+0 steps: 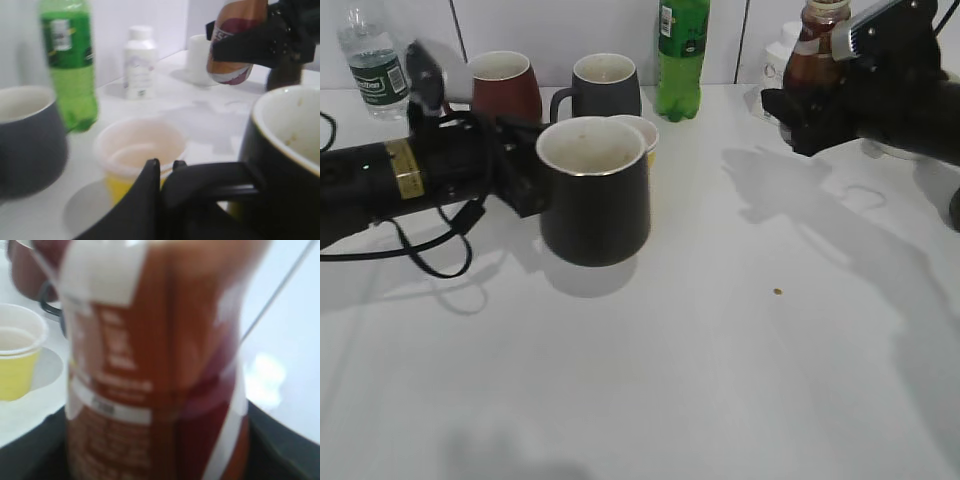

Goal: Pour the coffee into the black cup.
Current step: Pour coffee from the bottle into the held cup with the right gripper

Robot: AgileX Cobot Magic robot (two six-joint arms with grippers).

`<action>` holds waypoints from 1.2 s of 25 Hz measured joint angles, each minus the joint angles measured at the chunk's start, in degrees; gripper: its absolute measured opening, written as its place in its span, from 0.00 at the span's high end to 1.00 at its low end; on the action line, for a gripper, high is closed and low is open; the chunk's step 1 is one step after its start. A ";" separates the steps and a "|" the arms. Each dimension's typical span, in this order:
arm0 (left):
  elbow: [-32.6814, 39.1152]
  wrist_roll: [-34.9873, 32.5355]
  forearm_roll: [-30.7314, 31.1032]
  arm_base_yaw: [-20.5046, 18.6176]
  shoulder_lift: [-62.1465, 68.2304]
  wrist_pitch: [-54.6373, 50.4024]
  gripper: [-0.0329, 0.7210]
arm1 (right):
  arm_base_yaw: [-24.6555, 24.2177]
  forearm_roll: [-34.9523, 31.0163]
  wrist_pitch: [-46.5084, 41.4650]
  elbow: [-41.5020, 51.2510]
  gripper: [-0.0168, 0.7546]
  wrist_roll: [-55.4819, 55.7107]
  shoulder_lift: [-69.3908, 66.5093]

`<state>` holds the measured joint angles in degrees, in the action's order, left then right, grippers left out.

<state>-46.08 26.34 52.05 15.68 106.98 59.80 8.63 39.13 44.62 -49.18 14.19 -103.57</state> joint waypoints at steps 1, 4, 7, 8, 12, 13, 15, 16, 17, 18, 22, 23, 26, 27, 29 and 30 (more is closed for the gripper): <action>-0.90 0.79 0.15 1.08 0.00 -0.41 0.90 | 0.00 1.60 -1.37 0.83 0.29 0.00 1.96; -3.63 3.07 0.20 3.79 0.00 -1.11 0.90 | 0.00 4.62 -4.94 3.02 0.29 -0.05 7.53; -6.14 3.95 0.20 6.32 0.00 -1.55 0.90 | 0.00 7.43 -6.57 4.49 0.29 -0.05 12.48; -6.95 4.08 0.12 7.27 0.00 -1.91 0.90 | 0.00 9.39 -6.73 4.62 0.29 -0.05 13.93; -9.21 4.73 0.12 10.83 0.00 -3.55 0.90 | 0.00 17.54 -6.71 4.84 0.29 -1.00 18.52; -9.65 4.91 0.12 11.67 0.00 -3.91 0.90 | 0.00 19.22 -6.71 4.89 0.29 -1.47 19.43; -10.33 5.59 0.12 13.08 0.00 -4.23 0.90 | 0.00 20.88 -6.71 4.90 0.29 -2.14 20.84; -10.59 5.88 0.12 13.81 0.00 -4.48 0.90 | 0.00 21.25 -6.71 4.90 0.29 -2.29 21.50; -10.94 6.01 0.12 14.39 0.00 -4.63 0.90 | 0.00 21.57 -6.71 4.90 0.29 -2.55 22.07; -11.21 6.07 0.12 15.11 0.00 -5.10 0.90 | 0.00 21.69 -6.65 4.90 0.29 -2.73 22.50; -12.25 6.25 0.19 17.37 0.02 -7.87 0.90 | 0.00 21.99 -6.65 4.90 0.29 -5.18 23.45; -12.36 6.25 0.19 17.71 0.02 -8.22 0.90 | 0.00 22.00 -6.65 4.90 0.29 -6.31 23.47; -13.23 6.25 0.28 18.36 0.02 -9.70 0.90 | 0.00 22.05 -6.65 4.90 0.29 -11.73 23.47; -13.52 6.25 0.23 18.41 0.02 -10.18 0.90 | 0.00 22.05 -6.65 4.90 0.29 -13.85 23.47; -13.94 6.29 0.23 18.42 0.02 -10.57 0.90 | 0.00 22.05 -6.65 4.90 0.29 -17.82 23.47; -14.10 6.29 0.23 18.42 0.02 -10.63 0.90 | 0.00 22.05 -6.65 4.90 0.29 -19.45 23.47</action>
<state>-60.18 32.63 52.27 34.10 106.99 49.17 8.63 61.18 37.96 -44.29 -5.26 -80.09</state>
